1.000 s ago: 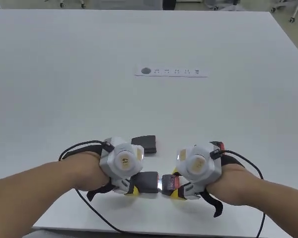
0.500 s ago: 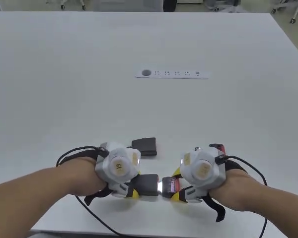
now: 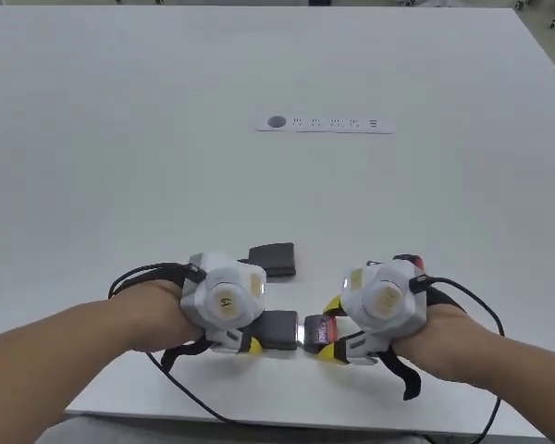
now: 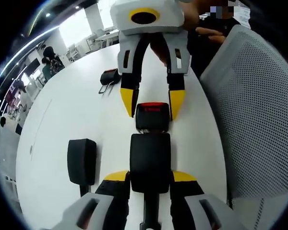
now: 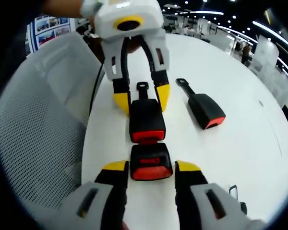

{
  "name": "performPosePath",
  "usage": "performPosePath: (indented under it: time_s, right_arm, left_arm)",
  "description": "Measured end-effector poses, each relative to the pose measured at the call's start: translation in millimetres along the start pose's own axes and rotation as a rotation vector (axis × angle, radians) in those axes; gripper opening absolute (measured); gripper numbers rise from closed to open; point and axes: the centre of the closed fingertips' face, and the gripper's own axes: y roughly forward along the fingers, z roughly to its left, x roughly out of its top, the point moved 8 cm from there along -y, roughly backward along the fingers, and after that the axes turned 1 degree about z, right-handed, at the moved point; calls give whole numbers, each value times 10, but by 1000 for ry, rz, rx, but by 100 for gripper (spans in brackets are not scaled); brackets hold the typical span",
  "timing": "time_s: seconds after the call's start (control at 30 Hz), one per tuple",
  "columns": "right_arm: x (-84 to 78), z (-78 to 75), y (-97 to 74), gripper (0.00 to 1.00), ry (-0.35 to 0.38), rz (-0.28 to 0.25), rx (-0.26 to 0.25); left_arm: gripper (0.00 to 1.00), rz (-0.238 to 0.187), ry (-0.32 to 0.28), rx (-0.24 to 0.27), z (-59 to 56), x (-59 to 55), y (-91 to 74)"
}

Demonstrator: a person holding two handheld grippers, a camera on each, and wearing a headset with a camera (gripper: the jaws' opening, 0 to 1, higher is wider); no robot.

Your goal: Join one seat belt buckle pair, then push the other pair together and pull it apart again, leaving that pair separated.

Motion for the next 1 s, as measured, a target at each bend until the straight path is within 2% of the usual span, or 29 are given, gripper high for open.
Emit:
performPosePath:
  time_s: [0.07, 0.17, 0.27, 0.3, 0.5, 0.7, 0.8, 1.0]
  right_arm:
    - [27, 19, -33, 39, -2, -9, 3]
    - [60, 13, -102, 38, -2, -29, -7]
    - [113, -13, -208, 38, -2, -67, -27]
    - [117, -23, -227, 38, 3, -74, -29]
    - [9, -173, -342, 37, 18, -76, -63]
    - [-162, -390, -481, 36, 44, -67, -102]
    - [-264, -516, -548, 36, 54, -62, -124]
    - [-443, -767, -707, 36, 64, -50, -167]
  left_arm:
    - [35, -46, -25, 17, 15, 80, -73]
    - [36, -72, -31, 23, 36, 132, -165]
    - [40, -118, -81, 42, 90, 181, -238]
    - [41, -126, -81, 49, 111, 188, -251]
    - [43, -131, -89, 79, 313, 186, -253]
    - [45, -145, -118, 117, 577, 161, -265]
    - [46, -148, -135, 137, 730, 110, -269]
    - [49, -136, -170, 158, 905, 55, -253]
